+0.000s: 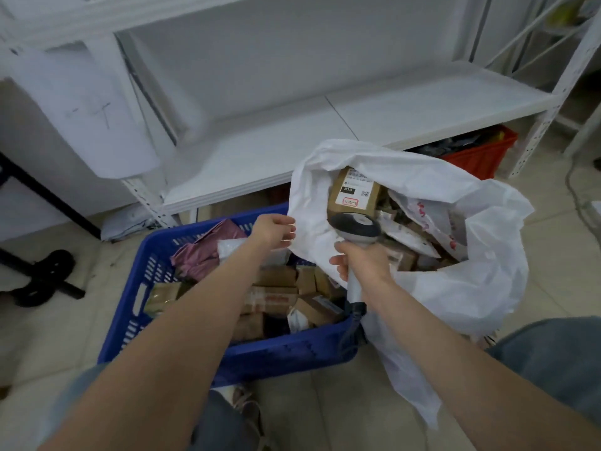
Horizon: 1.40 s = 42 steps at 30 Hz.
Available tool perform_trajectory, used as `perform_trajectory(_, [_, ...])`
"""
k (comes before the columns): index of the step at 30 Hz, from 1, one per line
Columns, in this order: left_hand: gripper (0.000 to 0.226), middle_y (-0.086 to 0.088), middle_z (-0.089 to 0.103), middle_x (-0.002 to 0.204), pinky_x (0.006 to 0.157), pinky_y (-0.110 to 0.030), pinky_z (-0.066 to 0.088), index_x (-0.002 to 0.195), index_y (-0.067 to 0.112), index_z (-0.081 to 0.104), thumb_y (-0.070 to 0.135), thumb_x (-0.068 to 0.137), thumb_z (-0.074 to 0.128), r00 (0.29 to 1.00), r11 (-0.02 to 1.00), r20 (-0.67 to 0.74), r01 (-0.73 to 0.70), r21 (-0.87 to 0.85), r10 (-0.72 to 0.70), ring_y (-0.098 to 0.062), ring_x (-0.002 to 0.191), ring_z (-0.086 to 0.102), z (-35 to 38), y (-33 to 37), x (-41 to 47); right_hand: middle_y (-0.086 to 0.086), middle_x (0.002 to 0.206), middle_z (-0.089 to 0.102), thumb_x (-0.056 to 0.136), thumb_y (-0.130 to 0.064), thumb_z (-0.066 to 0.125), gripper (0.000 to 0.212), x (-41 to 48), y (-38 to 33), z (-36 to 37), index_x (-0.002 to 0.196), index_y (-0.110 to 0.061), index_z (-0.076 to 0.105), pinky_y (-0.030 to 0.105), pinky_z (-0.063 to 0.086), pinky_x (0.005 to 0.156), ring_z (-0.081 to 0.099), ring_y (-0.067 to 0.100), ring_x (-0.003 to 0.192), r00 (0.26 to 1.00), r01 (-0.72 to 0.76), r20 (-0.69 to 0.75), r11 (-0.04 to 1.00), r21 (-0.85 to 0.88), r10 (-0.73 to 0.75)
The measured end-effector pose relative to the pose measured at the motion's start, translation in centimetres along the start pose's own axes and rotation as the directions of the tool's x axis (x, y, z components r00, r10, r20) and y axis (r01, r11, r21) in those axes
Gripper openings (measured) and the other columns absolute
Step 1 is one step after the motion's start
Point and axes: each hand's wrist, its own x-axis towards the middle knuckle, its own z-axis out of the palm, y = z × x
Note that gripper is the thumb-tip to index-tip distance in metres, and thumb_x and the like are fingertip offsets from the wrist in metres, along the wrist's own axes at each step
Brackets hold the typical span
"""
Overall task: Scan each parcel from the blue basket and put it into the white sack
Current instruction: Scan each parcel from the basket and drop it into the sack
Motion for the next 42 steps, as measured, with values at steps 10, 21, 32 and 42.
perform_trajectory(10, [0.028,-0.013,0.063,0.116,0.083,-0.035,0.052,0.111,0.008,0.061,0.015,0.085,0.070,0.968,0.902,-0.050,0.249,0.353,-0.247,-0.025,0.100,0.061,-12.7,-15.2,1.8,0.014,0.070,0.069,0.086,-0.010,0.067,0.008,1.2,6.7,12.7,0.087,-0.002,0.066,0.026,0.045,0.049,0.055,0.016,0.050,0.957,-0.099,0.233,0.947,-0.304,0.175])
perform_trajectory(21, [0.097,-0.012,0.007,0.158,0.117,-0.045,0.018,0.152,0.011,-0.009,0.024,0.088,0.062,0.985,0.153,0.081,-0.057,0.987,-0.155,-0.032,0.146,0.006,-12.5,-24.6,10.4,0.011,0.070,0.068,0.087,-0.014,0.068,0.014,9.8,12.0,19.2,0.090,0.000,0.067,0.022,0.046,0.047,0.053,0.012,0.048,0.905,-0.341,0.137,0.880,-0.331,0.402])
perform_trajectory(32, [0.078,-0.012,0.035,0.133,0.088,-0.039,0.048,0.142,0.013,0.031,0.030,0.078,0.072,0.981,0.173,0.138,-0.113,0.978,-0.140,-0.030,0.123,0.037,-12.6,-24.3,11.0,0.011,0.064,0.066,0.087,-0.010,0.065,0.014,9.8,12.1,17.7,0.075,-0.004,0.064,0.024,0.046,0.048,0.051,0.014,0.046,0.917,-0.348,0.120,0.909,-0.231,0.381])
perform_trajectory(42, [0.028,-0.005,0.058,0.116,0.093,-0.036,0.047,0.112,0.019,0.059,0.037,0.091,0.059,0.943,0.951,-0.181,0.299,0.083,-0.280,-0.028,0.105,0.056,-19.4,-14.5,1.7,0.011,0.069,0.068,0.088,-0.009,0.067,0.008,2.2,6.8,14.3,0.091,-0.002,0.065,0.020,0.047,0.043,0.054,0.011,0.047,0.960,-0.184,0.188,0.973,-0.140,0.209])
